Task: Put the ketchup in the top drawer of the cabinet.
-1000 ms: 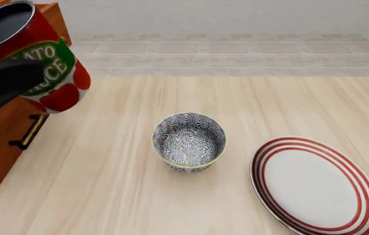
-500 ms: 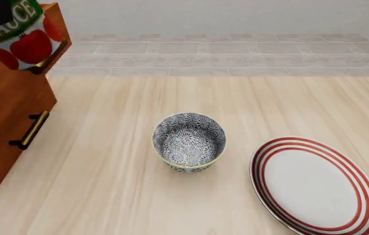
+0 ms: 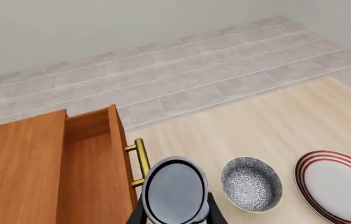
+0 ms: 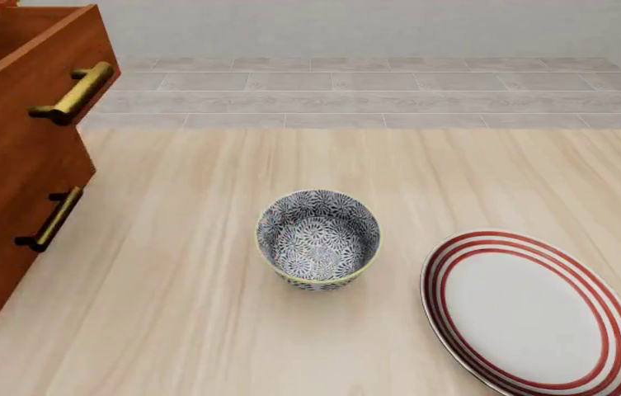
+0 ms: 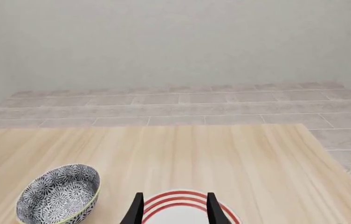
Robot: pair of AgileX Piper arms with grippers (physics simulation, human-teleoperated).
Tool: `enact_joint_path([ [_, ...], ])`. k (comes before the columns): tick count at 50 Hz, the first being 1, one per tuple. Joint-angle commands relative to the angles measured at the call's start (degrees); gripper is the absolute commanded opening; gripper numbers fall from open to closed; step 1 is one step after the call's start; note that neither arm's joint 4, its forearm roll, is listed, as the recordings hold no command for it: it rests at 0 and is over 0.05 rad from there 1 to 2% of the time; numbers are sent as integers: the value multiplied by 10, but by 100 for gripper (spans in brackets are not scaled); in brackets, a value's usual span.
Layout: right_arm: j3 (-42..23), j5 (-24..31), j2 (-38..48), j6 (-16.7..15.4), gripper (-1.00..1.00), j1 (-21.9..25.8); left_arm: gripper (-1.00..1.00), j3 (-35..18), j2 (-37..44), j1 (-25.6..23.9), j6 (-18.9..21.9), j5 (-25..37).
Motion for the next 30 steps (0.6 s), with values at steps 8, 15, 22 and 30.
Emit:
enact_joint_path([
  [8, 13, -13, 0, 3, 100, -1, -100, -36, 24, 84, 30, 15],
  [15, 14, -15, 0, 7, 100, -1, -100, -19, 8, 108, 64, 9],
  [22, 19, -19, 0, 6, 100, 3, -100, -34, 4, 117, 61, 38],
  [30, 21, -20, 0, 9, 100, 1, -100, -38, 14, 139, 62, 39],
])
